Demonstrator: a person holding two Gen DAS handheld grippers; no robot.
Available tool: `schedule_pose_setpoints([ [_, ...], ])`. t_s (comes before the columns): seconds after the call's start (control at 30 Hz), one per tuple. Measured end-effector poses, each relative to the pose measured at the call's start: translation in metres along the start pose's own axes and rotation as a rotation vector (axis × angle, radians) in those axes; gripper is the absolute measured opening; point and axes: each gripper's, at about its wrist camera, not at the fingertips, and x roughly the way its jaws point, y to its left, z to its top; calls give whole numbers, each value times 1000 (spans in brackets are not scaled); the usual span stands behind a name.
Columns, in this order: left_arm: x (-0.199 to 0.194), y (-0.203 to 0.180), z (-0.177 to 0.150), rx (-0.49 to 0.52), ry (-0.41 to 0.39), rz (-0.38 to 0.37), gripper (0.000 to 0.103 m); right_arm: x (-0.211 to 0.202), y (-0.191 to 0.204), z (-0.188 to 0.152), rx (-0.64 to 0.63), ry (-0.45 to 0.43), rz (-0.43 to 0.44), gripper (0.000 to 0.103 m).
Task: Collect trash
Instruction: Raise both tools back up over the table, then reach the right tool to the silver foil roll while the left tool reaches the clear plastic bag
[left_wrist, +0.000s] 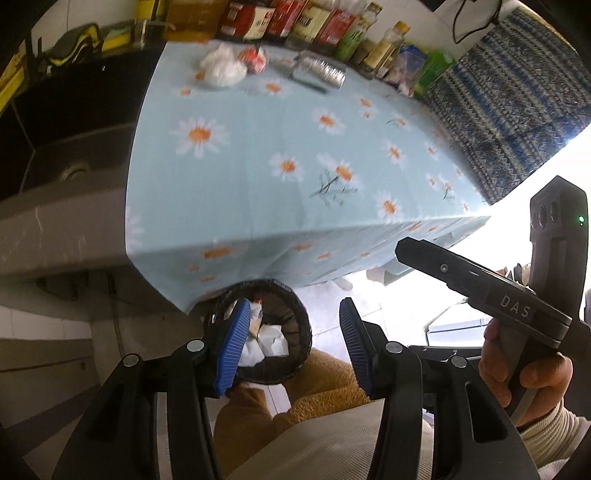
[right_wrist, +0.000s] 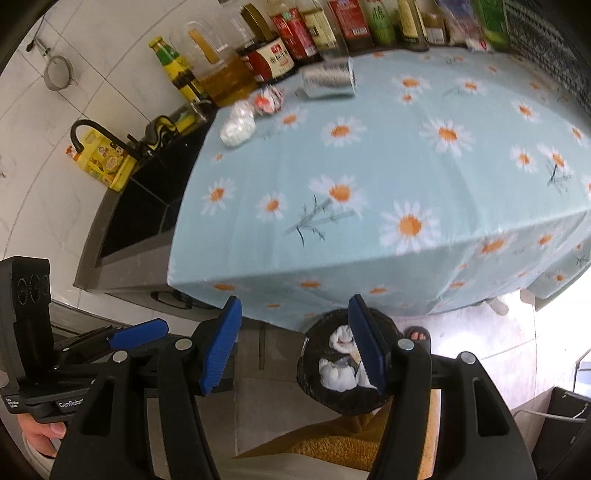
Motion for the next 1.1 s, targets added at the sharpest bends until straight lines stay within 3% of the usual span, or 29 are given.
schedule_pose_setpoints([
  [0.4, -8, 2, 50, -37, -76, 37, 48, -8, -5, 63, -89, -36, 5, 62],
  [0.6, -3, 2, 85, -101, -104, 87, 48, -1, -23, 109, -144, -28, 20, 69],
  [0.83, 3, -6, 122, -137, -116, 163, 48, 8, -48, 177, -260, -41, 36, 85],
  [1.0, 10, -8, 145, -195, -120, 215, 49, 26, -65, 223, -374, 5, 87, 92],
  [1.1, 11, -10, 155, -242, -130, 229, 61, 43, -68, 245, -450, 34, 105, 92],
])
